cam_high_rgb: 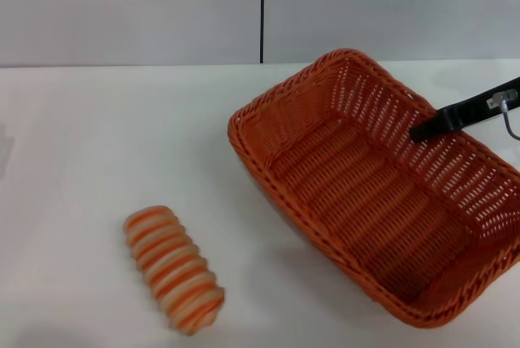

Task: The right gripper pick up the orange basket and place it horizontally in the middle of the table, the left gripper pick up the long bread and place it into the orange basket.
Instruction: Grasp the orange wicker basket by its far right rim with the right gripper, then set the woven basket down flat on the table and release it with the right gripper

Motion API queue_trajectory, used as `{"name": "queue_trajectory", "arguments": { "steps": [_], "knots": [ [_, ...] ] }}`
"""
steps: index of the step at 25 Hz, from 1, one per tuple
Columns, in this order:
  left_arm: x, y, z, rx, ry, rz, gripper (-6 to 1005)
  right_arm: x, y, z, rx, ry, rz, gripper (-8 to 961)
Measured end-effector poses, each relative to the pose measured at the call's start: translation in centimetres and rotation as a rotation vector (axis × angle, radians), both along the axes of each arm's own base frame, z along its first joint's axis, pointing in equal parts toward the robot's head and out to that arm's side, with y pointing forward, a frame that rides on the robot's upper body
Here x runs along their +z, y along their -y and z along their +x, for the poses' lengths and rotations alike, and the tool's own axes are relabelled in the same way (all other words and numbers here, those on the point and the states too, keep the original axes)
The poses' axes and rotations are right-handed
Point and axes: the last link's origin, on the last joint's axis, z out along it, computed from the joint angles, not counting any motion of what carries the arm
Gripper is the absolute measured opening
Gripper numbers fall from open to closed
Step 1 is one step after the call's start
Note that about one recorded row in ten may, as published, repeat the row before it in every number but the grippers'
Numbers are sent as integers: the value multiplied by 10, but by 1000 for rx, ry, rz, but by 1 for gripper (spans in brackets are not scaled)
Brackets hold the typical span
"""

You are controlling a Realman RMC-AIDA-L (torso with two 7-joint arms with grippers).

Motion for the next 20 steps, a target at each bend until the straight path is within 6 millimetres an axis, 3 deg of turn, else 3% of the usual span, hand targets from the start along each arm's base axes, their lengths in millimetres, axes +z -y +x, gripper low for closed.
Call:
{"name": "queue_trajectory", "arguments": {
  "steps": [2,7,12,17,20],
  "knots": [
    [0,-1,0,-2,0,1,818,0,0,-1,10,1,0,193],
    [0,-3,2,-6,0,1,816,1,-4,-8,71,-6,-3,131],
    [0,-5,3,-11,1,2,815,3,-13,-19,139,9,4,133],
    [3,-7,5,-28,-10,7,813,8,-24,-40,428,74,-13,135],
    [6,-4,7,-46,-15,28,811,8,-26,-45,494,89,-23,136]
  ]
}}
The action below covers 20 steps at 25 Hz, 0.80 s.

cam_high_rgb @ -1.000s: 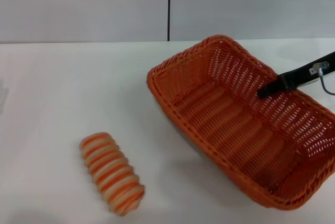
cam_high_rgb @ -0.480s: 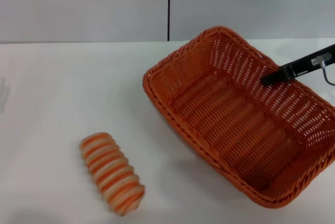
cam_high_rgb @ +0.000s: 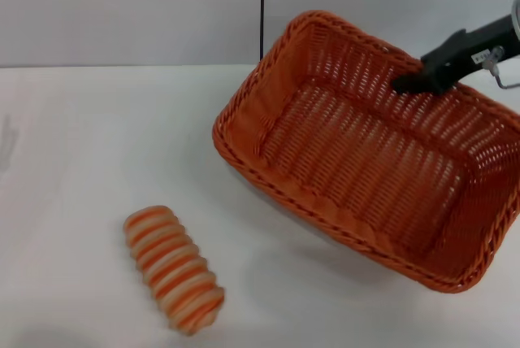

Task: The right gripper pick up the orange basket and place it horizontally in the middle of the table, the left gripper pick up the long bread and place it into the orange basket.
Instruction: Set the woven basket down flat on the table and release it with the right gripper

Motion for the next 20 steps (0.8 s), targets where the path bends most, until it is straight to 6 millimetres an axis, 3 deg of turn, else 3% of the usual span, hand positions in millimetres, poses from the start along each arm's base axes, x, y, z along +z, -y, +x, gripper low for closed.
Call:
{"name": "queue_trajectory", "arguments": {
  "steps": [8,12,20],
  "knots": [
    [0,8,-1,-1,4,14,808,-13,-5,-20,243,122,-83,139],
    [-1,13,-3,5,6,12,807,-35,-3,-31,372,143,-100,140],
    [1,23,-5,5,5,31,804,-59,-11,-41,501,220,-41,143]
  ]
}}
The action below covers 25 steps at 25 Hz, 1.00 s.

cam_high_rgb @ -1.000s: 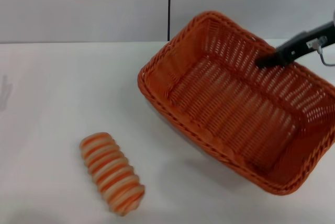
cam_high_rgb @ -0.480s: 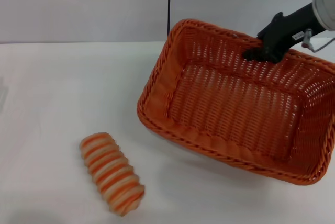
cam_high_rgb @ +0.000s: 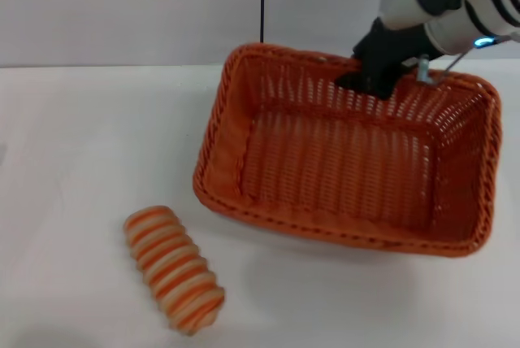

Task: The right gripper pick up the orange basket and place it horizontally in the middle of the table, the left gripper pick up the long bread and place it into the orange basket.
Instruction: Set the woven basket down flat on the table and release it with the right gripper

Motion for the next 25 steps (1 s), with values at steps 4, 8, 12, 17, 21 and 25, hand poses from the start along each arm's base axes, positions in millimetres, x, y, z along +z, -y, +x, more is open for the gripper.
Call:
{"name": "queue_trajectory", "arguments": {
  "steps": [4,8,12,17,21,25],
  "knots": [
    [2,7,2,-21,0,23,802,-3,-7,-6,58,-6,42,145],
    [4,12,4,-38,-4,39,801,-7,-6,-16,111,-69,28,146],
    [5,13,7,-62,-9,48,799,-20,2,-25,150,-87,-30,148],
    [4,12,8,-64,-7,46,797,-40,11,-21,176,-20,-88,150],
    [4,12,8,-62,-5,46,796,-47,12,-20,189,2,-94,151],
    [3,12,8,-58,2,47,794,-49,12,-16,183,5,-79,153]
  ]
}}
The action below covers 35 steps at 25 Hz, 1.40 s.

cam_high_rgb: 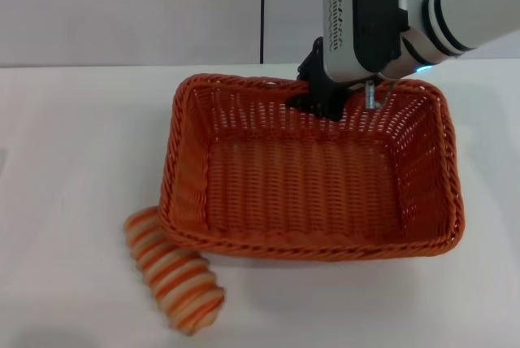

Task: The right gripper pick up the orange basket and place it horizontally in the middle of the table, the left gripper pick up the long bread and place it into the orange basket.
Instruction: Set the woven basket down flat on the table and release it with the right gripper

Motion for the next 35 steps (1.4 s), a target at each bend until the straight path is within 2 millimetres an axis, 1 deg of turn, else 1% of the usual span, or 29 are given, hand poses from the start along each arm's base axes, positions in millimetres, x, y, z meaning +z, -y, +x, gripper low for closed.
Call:
{"name": "queue_trajectory", "arguments": {
  "steps": [4,7,11,16,22,27,32,35],
  "knots": [
    [0,1,-1,4,2,1,792,-1,-1,1,14,-17,15,154],
    [0,1,-1,5,2,2,791,-3,3,3,60,-68,3,155],
    [0,1,-1,5,1,2,790,-4,5,4,73,-79,-1,157],
    [0,2,-1,6,2,1,788,-9,8,2,84,-86,-7,159],
    [-1,2,-2,10,3,-3,785,-18,12,1,83,-142,39,161],
    [-1,6,-4,22,3,-5,784,-21,13,2,90,-137,48,163],
    [-1,8,-6,28,4,-4,782,-22,13,1,97,-134,54,342],
    [-1,9,-6,30,4,-5,780,-23,14,1,101,-132,51,488]
  ]
}}
